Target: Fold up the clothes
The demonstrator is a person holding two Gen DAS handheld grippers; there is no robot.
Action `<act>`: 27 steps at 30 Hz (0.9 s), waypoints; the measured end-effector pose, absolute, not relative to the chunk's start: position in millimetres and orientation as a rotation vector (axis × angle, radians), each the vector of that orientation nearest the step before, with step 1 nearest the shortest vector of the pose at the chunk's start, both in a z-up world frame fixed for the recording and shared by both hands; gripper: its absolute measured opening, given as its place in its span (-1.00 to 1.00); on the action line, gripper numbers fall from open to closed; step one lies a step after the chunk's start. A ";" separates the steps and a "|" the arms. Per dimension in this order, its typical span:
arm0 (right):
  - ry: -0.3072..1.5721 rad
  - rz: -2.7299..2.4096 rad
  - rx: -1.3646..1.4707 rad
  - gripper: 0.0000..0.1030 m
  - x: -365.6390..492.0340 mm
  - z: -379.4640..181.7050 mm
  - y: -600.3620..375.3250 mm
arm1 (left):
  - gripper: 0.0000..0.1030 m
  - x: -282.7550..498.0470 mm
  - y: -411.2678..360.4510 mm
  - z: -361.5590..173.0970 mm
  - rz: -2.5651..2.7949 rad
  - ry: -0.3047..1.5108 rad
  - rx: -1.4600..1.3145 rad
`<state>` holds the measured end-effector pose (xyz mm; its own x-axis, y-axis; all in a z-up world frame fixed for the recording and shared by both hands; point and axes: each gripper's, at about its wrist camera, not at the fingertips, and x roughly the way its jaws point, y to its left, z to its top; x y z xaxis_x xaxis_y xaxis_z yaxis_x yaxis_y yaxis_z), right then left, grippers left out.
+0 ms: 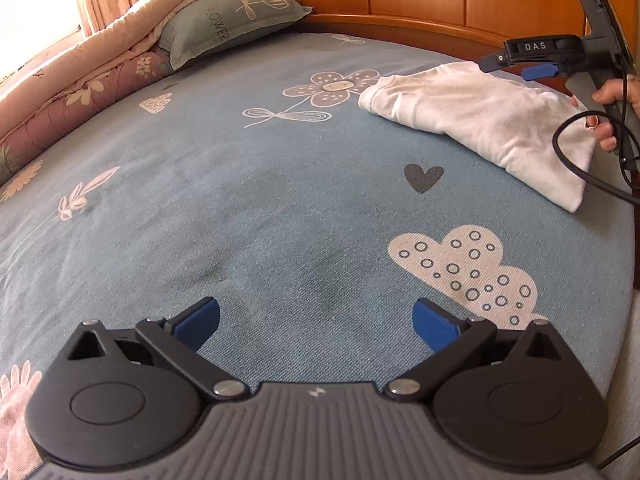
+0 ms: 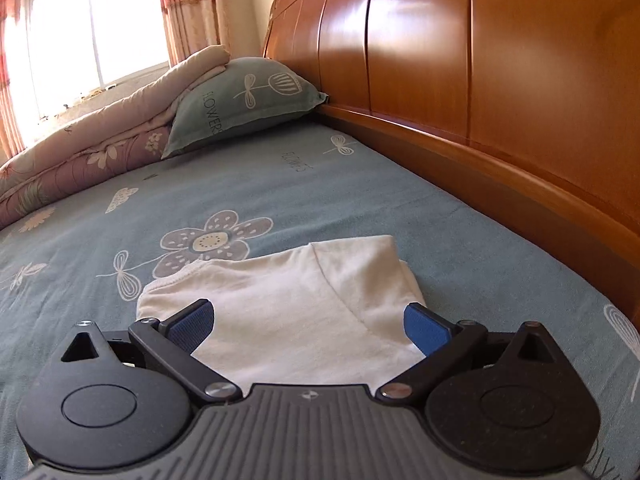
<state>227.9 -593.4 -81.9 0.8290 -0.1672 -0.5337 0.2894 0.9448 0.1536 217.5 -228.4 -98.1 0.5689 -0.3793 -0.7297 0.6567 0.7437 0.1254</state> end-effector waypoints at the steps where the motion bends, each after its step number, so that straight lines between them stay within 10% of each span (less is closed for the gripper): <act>1: 0.541 -0.234 0.228 1.00 227.0 -78.3 -589.1 | 0.98 215.2 -227.4 -96.4 -0.634 0.734 0.414; 27: 0.589 -0.015 0.393 1.00 96.5 -99.5 -484.4 | 0.98 174.3 -204.6 -80.6 -0.616 0.669 0.468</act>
